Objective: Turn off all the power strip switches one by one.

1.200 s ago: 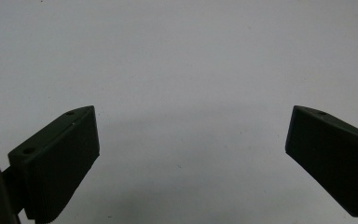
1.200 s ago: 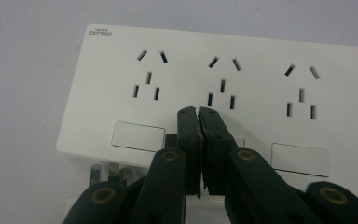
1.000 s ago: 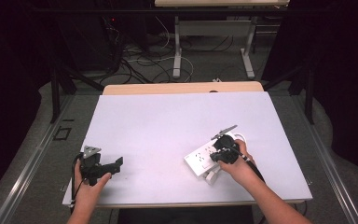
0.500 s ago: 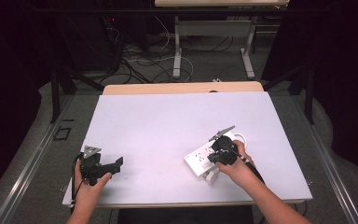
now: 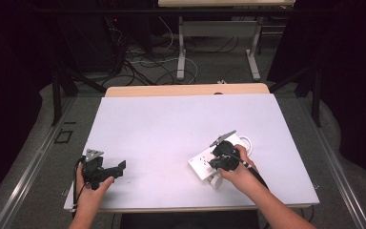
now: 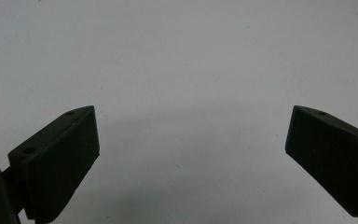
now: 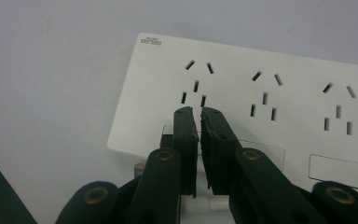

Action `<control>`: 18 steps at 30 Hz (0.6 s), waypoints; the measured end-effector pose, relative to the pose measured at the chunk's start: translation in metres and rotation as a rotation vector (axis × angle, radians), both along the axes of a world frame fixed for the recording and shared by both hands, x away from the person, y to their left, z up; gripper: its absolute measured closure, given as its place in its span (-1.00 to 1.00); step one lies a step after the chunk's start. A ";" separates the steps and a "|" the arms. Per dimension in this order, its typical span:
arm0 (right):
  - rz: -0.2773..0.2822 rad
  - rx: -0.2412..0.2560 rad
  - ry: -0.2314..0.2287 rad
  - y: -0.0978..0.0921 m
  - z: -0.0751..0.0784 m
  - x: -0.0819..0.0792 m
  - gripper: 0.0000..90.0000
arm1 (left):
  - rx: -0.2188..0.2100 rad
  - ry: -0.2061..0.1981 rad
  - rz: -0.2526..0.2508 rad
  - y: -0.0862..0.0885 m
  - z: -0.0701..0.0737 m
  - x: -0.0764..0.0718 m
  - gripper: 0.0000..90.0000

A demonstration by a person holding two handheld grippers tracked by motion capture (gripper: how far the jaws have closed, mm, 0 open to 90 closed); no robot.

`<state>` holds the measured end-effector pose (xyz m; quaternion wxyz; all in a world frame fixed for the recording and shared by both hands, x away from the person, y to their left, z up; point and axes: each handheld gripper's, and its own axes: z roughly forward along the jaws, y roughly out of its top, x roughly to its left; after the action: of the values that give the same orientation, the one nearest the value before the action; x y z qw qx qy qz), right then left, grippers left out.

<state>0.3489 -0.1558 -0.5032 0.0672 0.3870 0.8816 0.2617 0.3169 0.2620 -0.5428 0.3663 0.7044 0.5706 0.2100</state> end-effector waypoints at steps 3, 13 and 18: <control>-0.002 -0.003 0.001 0.002 -0.001 -0.001 0.89 | 0.000 0.000 0.000 0.000 0.000 0.000 -0.94; 0.021 -0.005 0.006 0.008 -0.004 -0.004 0.89 | 0.001 0.000 -0.001 0.000 0.000 0.000 -0.94; 0.033 -0.009 0.004 0.011 -0.007 -0.004 0.89 | 0.004 0.001 -0.003 0.001 0.000 0.000 -0.94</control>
<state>0.3449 -0.1450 -0.5098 0.0627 0.3729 0.8891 0.2580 0.3168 0.2628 -0.5424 0.3649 0.7061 0.5692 0.2103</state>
